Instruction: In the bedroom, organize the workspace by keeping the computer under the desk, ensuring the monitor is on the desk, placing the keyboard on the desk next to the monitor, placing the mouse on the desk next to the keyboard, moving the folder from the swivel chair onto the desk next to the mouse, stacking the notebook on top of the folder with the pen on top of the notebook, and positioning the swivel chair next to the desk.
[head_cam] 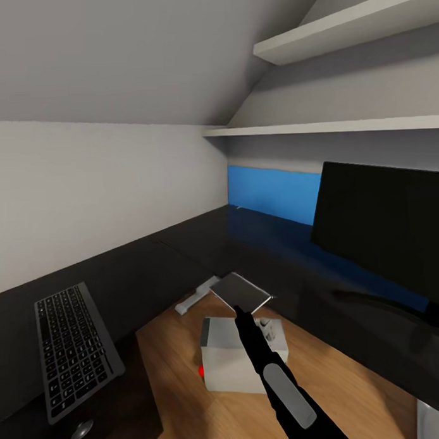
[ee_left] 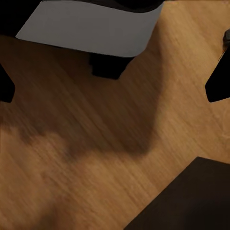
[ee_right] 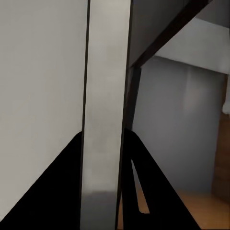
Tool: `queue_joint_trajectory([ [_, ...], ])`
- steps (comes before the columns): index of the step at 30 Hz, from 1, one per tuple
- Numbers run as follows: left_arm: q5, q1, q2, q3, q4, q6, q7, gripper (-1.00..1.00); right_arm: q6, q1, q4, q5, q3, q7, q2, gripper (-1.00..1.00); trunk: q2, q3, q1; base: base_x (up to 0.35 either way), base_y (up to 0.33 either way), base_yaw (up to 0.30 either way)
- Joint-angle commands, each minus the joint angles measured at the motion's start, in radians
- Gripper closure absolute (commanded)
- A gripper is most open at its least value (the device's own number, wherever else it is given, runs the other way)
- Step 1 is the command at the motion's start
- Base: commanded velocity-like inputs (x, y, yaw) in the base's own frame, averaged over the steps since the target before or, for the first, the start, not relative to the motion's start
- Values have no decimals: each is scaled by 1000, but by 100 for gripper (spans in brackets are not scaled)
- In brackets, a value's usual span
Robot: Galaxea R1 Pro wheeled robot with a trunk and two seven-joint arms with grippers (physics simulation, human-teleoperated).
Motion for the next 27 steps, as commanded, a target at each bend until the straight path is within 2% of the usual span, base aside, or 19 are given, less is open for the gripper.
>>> queue_joint_trajectory([
  [1,-2,-1,1,-8,2,2,9,-100,-6,-1,1,-12,10,4,0,100,0,0,0,0,0,138],
  [9,-23,-1,-1,-9,16,-11,7,-100,-7,-1,0,-11,46,-2,1,100,0,11,0,0,0,149],
  [19,-28,-1,-9,-11,45,-11,0,-100,-6,-1,0,-12,56,-4,4,100,0,24,0,0,0,177],
  [27,-28,-1,-18,-11,48,-13,-13,-100,-6,-1,4,-13,87,-5,8,100,0,34,0,0,0,184],
])
